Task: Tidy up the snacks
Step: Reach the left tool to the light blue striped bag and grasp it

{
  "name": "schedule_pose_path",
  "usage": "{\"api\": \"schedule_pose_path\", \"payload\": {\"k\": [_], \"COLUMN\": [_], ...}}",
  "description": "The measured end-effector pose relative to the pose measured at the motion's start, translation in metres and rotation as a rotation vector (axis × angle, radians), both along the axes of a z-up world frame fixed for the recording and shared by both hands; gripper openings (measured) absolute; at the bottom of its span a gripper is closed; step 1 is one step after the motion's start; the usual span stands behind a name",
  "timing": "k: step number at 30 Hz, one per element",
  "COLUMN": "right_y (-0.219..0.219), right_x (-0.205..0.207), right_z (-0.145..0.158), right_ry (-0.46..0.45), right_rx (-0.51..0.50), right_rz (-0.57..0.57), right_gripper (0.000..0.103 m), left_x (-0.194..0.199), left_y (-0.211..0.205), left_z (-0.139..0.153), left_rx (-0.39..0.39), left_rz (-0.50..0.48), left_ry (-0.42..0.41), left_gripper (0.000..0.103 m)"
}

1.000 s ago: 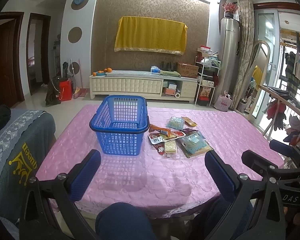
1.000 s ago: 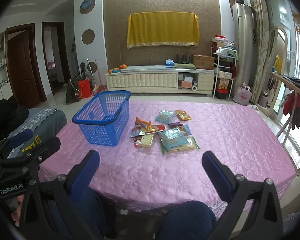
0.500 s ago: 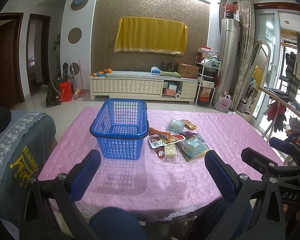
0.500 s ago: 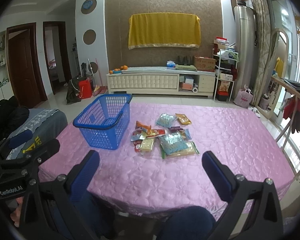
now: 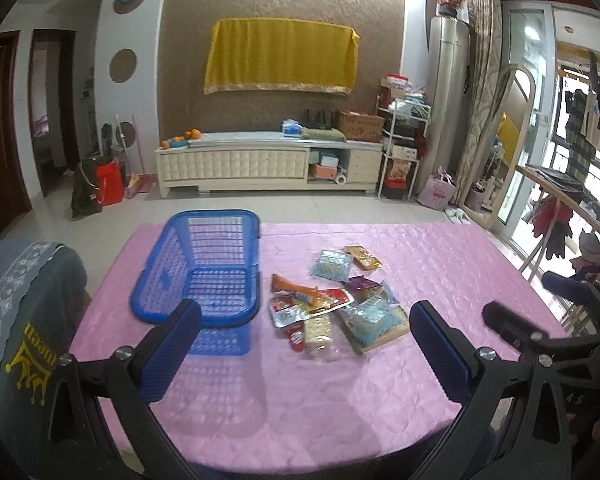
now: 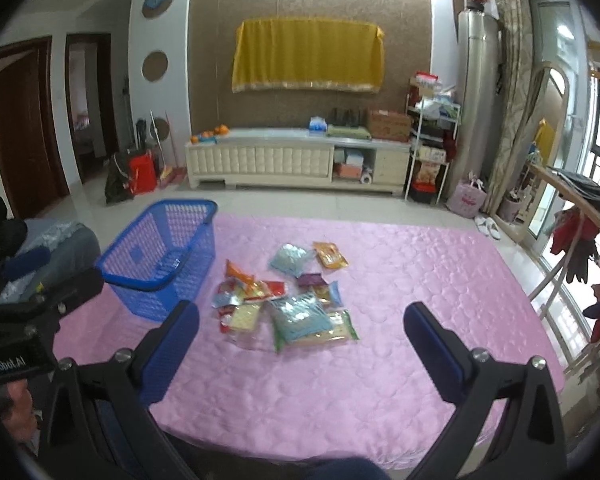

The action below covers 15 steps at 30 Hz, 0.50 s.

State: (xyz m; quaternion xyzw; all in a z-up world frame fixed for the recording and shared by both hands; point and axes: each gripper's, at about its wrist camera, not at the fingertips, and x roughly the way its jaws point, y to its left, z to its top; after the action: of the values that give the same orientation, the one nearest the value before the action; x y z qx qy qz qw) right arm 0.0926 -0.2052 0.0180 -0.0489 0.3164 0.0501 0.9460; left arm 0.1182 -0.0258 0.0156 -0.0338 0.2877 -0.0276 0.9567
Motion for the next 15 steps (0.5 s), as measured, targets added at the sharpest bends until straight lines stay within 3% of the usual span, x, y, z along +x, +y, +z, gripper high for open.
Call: {"api": "schedule_pose_path", "payload": {"k": [4, 15], "right_y": [-0.015, -0.07], "right_x": [0.031, 0.091], "right_z": [-0.02, -0.07], "right_ry": [0.086, 0.199], "right_rx": [0.014, 0.005], "right_rz": [0.026, -0.038], "right_gripper": [0.103, 0.103], "left_x": [0.033, 0.111], "left_y": [-0.018, -0.062], "left_z": [-0.015, -0.07], "left_rx": [-0.004, -0.051], "left_rz": [-0.027, -0.093], "left_ry": [0.059, 0.28], "left_gripper": [0.103, 0.103]}}
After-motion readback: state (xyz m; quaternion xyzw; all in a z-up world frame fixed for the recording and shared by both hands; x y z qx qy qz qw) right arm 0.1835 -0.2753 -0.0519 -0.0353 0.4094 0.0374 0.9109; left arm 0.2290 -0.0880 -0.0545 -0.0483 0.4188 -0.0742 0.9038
